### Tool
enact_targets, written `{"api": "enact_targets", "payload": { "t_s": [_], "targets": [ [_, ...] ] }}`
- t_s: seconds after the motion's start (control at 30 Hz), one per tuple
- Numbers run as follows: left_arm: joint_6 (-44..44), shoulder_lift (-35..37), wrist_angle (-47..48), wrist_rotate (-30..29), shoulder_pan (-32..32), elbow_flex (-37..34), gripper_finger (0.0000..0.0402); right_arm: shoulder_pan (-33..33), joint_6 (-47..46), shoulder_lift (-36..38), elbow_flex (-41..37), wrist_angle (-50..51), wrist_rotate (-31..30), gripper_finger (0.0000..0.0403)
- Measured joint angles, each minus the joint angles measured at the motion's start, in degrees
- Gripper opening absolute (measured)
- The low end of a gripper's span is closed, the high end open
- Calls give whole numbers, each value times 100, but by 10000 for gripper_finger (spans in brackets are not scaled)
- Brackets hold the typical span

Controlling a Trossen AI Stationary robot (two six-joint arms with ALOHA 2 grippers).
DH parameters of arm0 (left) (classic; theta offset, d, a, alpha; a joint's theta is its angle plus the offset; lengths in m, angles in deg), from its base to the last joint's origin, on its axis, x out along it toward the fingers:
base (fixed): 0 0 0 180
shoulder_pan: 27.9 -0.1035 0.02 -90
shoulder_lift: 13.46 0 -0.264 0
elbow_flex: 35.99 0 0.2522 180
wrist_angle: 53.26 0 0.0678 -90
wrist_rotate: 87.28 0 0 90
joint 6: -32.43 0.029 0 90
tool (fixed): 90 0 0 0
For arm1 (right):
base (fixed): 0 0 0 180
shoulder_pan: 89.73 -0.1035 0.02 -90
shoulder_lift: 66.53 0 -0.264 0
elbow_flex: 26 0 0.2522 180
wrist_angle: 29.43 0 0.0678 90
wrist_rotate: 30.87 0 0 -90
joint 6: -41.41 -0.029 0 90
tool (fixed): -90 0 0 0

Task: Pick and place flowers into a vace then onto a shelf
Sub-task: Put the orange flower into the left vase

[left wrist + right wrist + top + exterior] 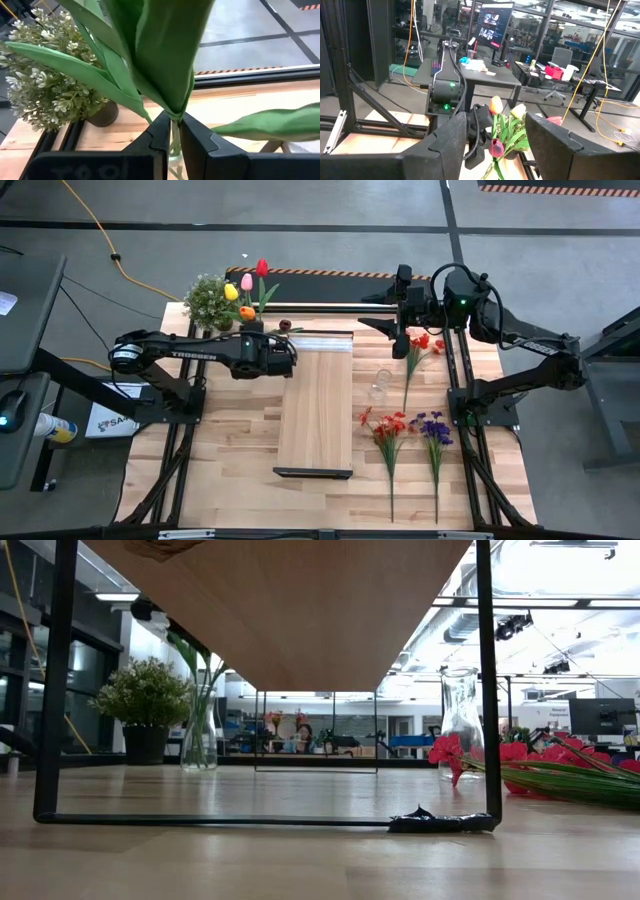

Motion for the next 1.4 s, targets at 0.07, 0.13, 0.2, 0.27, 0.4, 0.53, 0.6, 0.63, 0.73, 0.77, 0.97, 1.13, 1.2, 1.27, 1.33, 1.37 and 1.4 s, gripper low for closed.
{"api": "enact_targets", "payload": {
  "t_s": [0.07,0.13,0.2,0.27,0.4,0.53,0.6,0.63,0.73,0.77,0.97,1.13,1.2,1.27,1.33,1.37,1.4],
  "targets": [
    [9,0,-24,6,-41,0,74,0,2,0,0,-1,0,194],
    [5,0,-42,49,-45,0,74,0,2,0,0,-2,0,194],
    [-7,0,-74,62,-63,0,74,0,2,0,0,0,0,194],
    [-8,0,-76,103,-72,0,74,0,2,0,0,-1,0,194],
    [-9,0,-74,193,-119,0,74,0,2,0,0,0,0,194],
    [-9,0,-85,264,-148,0,74,0,2,0,0,-1,0,194],
    [-9,0,-87,260,-152,0,74,0,2,0,0,0,0,194],
    [-9,0,-93,260,-150,0,74,0,2,0,0,-2,0,194],
    [-9,0,-203,258,-150,0,74,0,2,0,0,-2,0,194],
    [-9,0,-232,258,-152,0,74,0,2,0,0,0,-1,194],
    [-11,0,-234,260,-152,0,74,0,2,0,0,0,0,194],
    [108,0,-233,293,-150,0,74,0,2,0,0,0,0,194],
    [123,0,-234,338,-152,0,74,0,4,0,0,0,0,194],
    [129,0,-234,365,-150,0,78,0,3,0,0,0,0,194],
    [139,1,-231,378,-150,0,92,0,4,0,0,0,0,194],
    [138,0,-232,378,-150,0,103,0,4,0,0,0,0,194],
    [131,1,-232,378,-150,0,116,0,4,0,0,0,-2,194]
  ]
}}
